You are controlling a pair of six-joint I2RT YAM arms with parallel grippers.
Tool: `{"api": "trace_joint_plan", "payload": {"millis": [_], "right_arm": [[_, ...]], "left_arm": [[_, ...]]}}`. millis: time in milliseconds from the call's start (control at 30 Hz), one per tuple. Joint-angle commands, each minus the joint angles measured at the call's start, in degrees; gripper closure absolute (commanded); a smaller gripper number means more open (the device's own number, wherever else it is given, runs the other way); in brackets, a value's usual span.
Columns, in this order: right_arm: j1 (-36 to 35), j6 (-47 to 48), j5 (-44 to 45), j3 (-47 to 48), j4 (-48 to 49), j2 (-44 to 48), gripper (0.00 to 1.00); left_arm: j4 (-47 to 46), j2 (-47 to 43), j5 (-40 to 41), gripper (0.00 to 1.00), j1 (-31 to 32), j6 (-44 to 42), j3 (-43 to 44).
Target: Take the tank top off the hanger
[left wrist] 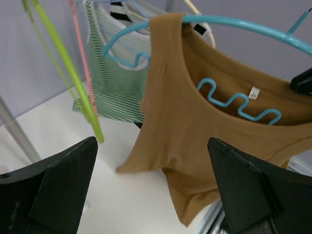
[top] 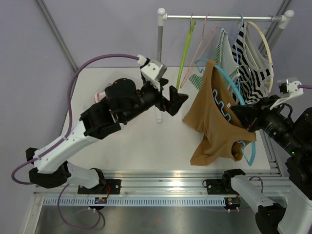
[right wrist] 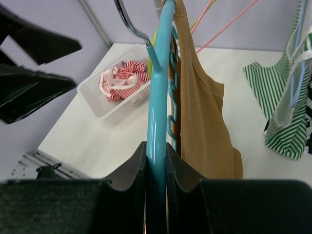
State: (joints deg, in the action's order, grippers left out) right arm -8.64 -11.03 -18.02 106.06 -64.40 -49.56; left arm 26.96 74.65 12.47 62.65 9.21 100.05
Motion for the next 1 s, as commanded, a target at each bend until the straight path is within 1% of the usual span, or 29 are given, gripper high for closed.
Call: {"api": "trace_joint_plan", "payload": {"millis": [0,67,133,233,267,333,367,400,467,500,567,600,667,700,767,833,933,967], "right_arm": [[-0.5,-0.3,-7.0,-1.1,2.3,1.5,1.00],[-0.4,0.0,-10.0,-2.0,2.2,2.6,1.00],[-0.4,0.3,-11.6,-2.3,2.0,3.1,1.00],[-0.4,0.7,-13.4,-2.4,1.9,3.6,1.00],[-0.4,0.7,-13.9,-2.4,1.7,3.6,1.00],[-0.4,0.8,-14.2,-2.3,1.8,3.7,1.00],[-0.4,0.8,-14.6,-2.6,2.0,3.9,1.00],[-0.5,1.0,-14.7,-2.8,2.2,4.0,1.00],[-0.5,1.3,-14.2,-3.4,2.3,4.1,1.00],[-0.4,1.5,-14.0,-3.8,2.2,4.2,1.00],[-0.4,1.7,-13.7,-5.4,2.9,4.2,1.00],[-0.4,1.7,-13.8,-6.0,3.2,4.2,1.00],[-0.4,1.5,-14.1,-8.0,4.4,4.1,1.00],[-0.4,1.4,-14.4,-8.7,4.7,4.1,1.00],[-0.4,1.4,-15.6,-10.2,5.5,3.9,1.00],[-0.4,2.0,-17.4,-11.0,6.3,4.1,1.00],[-0.4,3.2,-19.7,-13.0,7.2,4.7,1.00],[-0.4,3.6,-20.1,-13.9,7.2,4.9,1.00]], "left_arm": [[-10.2,3.6,1.6,0.01,1.8,-8.1,2.7],[-10.4,6.5,1.0,0.02,2.1,-8.1,4.4],[-10.9,8.1,0.3,0.06,2.1,-7.9,5.1],[-11.4,10.2,0.6,0.09,2.2,-7.5,5.4],[-11.7,10.4,0.9,0.15,2.2,-7.4,5.3],[-11.9,11.2,2.9,0.23,2.2,-7.5,5.2],[-11.8,11.7,4.1,0.37,2.2,-7.7,5.4],[-11.7,11.8,6.3,0.46,2.2,-7.7,5.3],[-11.7,11.8,8.1,0.60,2.1,-7.8,5.1],[-11.6,11.6,9.0,0.71,2.2,-7.8,4.8],[-12.0,11.0,9.1,0.76,2.1,-7.8,3.6],[-12.6,10.7,9.1,0.83,2.2,-7.6,3.1],[-13.0,9.7,9.8,0.87,2.2,-7.4,2.0],[-13.1,9.5,10.7,0.95,2.1,-7.4,1.7],[-13.4,8.5,12.3,0.99,2.2,-7.5,0.6],[-13.7,7.5,14.8,1.00,2.1,-7.5,-0.1],[-14.0,6.4,23.2,1.00,2.1,-7.0,-1.8],[-14.0,5.5,28.7,1.00,1.8,-5.6,-2.9]]}}
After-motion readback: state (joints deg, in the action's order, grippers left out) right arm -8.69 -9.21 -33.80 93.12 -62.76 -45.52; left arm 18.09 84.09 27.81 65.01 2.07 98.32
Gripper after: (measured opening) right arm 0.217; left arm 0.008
